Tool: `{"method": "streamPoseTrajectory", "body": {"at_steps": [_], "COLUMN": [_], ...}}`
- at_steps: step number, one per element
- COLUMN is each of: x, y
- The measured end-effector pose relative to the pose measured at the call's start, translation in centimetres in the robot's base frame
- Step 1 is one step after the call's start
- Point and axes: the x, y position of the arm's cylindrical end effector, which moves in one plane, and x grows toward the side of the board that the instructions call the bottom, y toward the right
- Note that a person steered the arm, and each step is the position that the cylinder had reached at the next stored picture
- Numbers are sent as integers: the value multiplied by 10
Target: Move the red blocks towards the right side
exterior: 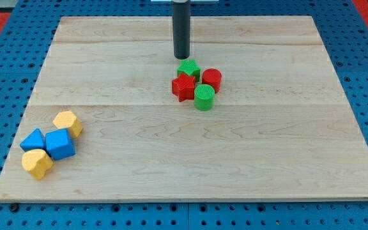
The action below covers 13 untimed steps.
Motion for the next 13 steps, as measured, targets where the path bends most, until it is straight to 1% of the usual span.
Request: {"method": "streamPoseTrajectory", "body": {"at_steps": [3,4,5,6,7,8,9,10,11,12,13], "x": [0,0,0,-1,4,37,91,149,156,127,90], "y": [0,-28,-94,6,88,122,146,92,-44,-87,-55]}}
